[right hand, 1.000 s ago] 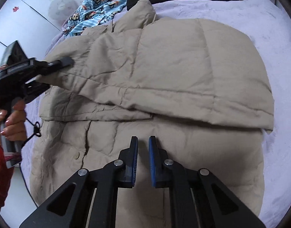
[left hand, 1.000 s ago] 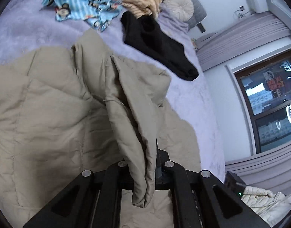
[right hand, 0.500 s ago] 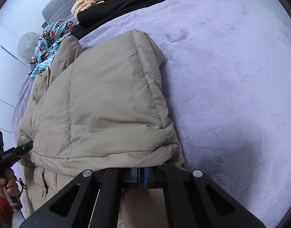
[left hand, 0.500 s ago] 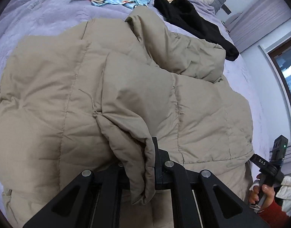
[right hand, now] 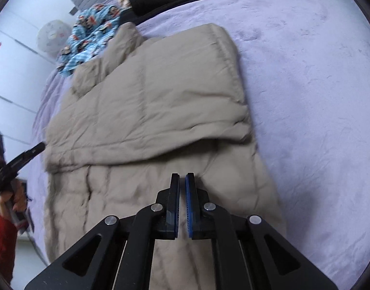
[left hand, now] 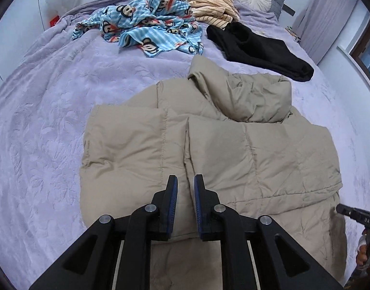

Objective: Fold large clothes

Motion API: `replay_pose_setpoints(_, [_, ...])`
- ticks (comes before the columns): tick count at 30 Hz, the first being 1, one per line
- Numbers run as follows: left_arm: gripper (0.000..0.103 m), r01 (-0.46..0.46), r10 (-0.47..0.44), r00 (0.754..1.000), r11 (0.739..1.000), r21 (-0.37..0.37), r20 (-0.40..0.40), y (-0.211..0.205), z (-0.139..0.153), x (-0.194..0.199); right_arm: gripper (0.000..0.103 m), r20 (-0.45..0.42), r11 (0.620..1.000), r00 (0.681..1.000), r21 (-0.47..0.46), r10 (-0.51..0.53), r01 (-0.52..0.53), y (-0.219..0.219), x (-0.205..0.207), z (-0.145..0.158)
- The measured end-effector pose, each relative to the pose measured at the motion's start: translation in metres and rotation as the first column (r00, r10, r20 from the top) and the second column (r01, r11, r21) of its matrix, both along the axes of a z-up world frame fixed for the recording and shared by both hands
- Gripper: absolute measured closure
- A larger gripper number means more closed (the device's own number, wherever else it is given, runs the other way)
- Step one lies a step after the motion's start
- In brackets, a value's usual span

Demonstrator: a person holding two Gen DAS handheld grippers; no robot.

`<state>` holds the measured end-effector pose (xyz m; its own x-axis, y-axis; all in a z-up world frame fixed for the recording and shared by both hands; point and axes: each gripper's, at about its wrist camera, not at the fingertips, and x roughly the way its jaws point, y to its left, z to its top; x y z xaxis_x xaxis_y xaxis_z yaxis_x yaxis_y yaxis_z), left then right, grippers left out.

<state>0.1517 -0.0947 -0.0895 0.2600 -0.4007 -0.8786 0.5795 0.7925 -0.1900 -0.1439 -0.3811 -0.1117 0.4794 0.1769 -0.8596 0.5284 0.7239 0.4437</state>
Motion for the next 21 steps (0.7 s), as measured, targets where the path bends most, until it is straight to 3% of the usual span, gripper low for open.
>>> replay_pose_setpoints(3, [0.088, 0.029, -0.028, 0.999, 0.999, -0.028, 0.017, -0.019, 0.007, -0.001, 0.097, 0.068, 0.997, 0.995, -0.053, 0.068, -0.064, 0.013, 0.003, 0.028])
replay_pose_setpoints(7, [0.088, 0.066, -0.065, 0.997, 0.998, -0.014, 0.043, -0.055, -0.006, -0.009, 0.097, 0.140, 0.994, 0.990, -0.114, 0.015, 0.001, -0.013, 0.047, 0.041])
replay_pose_setpoints(9, [0.088, 0.068, -0.077, 0.990, 0.995, 0.077, 0.119, -0.069, -0.023, -0.016, 0.097, 0.145, 0.992, 0.989, -0.120, -0.023, 0.041, -0.031, 0.077, 0.030])
replay_pose_setpoints(11, [0.088, 0.069, -0.086, 0.990, 0.987, 0.145, 0.114, -0.077, -0.048, -0.015, 0.097, 0.078, 0.982, 0.996, -0.182, -0.040, 0.053, -0.042, 0.098, 0.010])
replay_pose_setpoints(13, [0.088, 0.070, -0.079, 0.994, 0.991, 0.115, 0.081, -0.076, -0.064, -0.012, 0.102, 0.031, 0.977, 0.998, -0.202, -0.058, 0.063, -0.058, 0.104, -0.018])
replay_pose_setpoints(16, [0.088, 0.063, -0.071, 0.994, 0.993, 0.100, 0.085, -0.076, -0.069, -0.012, 0.103, 0.071, 0.984, 0.992, -0.137, -0.104, 0.113, -0.073, 0.088, -0.040])
replay_pose_setpoints(21, [0.088, 0.049, -0.058, 0.995, 0.993, 0.108, 0.081, -0.075, -0.064, -0.012, 0.103, 0.049, 0.974, 0.984, -0.147, -0.169, 0.174, -0.081, 0.062, -0.031])
